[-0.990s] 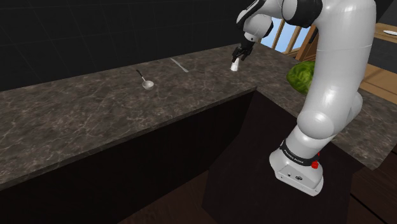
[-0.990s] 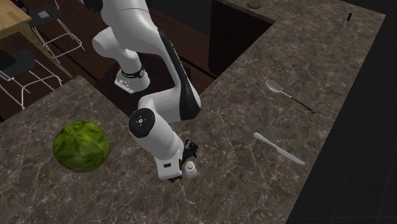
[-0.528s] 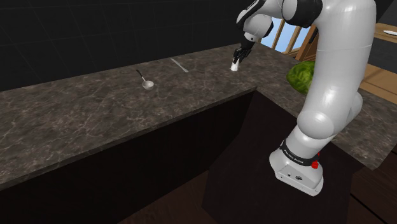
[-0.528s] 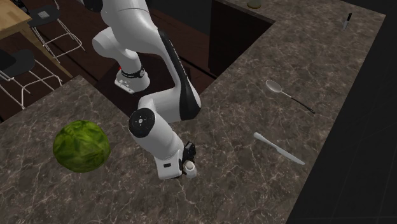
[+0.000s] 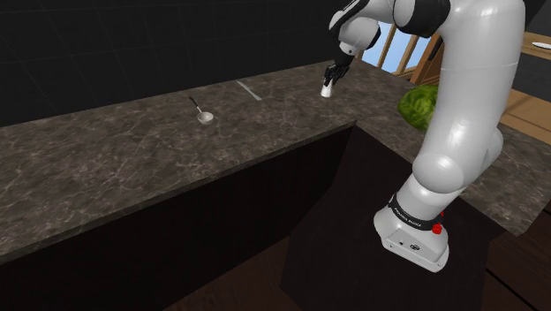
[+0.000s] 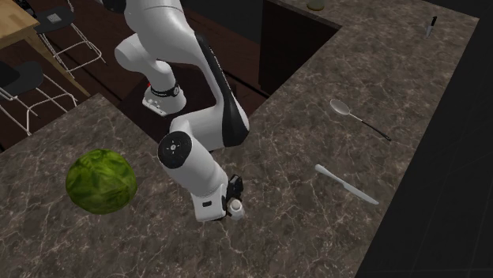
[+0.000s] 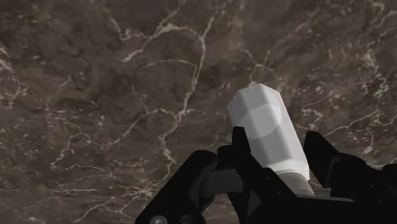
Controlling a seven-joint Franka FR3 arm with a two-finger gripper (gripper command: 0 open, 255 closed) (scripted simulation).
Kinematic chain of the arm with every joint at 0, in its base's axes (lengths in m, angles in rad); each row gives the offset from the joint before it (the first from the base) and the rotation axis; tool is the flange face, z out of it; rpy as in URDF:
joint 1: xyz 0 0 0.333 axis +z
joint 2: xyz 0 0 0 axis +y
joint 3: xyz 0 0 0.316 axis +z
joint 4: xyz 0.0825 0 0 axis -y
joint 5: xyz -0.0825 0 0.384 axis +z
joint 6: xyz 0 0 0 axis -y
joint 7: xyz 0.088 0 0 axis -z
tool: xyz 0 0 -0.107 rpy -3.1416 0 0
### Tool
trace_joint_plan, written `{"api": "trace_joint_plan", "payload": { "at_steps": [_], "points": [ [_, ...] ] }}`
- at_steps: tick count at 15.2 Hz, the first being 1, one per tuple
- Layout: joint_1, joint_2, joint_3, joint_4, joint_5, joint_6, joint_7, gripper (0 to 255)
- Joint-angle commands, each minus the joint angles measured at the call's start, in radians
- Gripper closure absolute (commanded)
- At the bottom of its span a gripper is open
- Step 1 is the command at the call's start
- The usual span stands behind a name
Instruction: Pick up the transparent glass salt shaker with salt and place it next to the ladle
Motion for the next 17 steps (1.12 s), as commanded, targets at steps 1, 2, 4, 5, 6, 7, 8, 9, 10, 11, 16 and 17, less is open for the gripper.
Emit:
{"api": "trace_joint_plan", "payload": {
  "at_steps": [1, 2, 4, 5, 6, 7, 8, 9, 10, 11, 16, 17],
  "points": [
    [0.004, -0.014, -0.007, 0.007, -0.014, -0.018, 0.013, 255],
    [0.006, -0.021, -0.010, 0.011, -0.022, -0.028, 0.019, 255],
    [0.010, -0.035, -0.016, 0.020, -0.035, -0.047, 0.031, 255],
    [0.012, -0.041, -0.019, 0.025, -0.042, -0.056, 0.037, 255],
    [0.013, -0.047, -0.022, 0.030, -0.049, -0.066, 0.044, 255],
    [0.015, -0.053, -0.024, 0.036, -0.055, -0.076, 0.050, 255],
    [0.016, -0.059, -0.027, 0.041, -0.061, -0.086, 0.055, 255],
    [0.018, -0.065, -0.029, 0.047, -0.068, -0.096, 0.061, 255],
    [0.019, -0.071, -0.032, 0.053, -0.074, -0.106, 0.067, 255],
    [0.020, -0.076, -0.034, 0.059, -0.079, -0.116, 0.073, 255],
    [0.024, -0.101, -0.043, 0.095, -0.106, -0.169, 0.099, 255],
    [0.025, -0.105, -0.045, 0.103, -0.111, -0.179, 0.104, 255]
  ]
}}
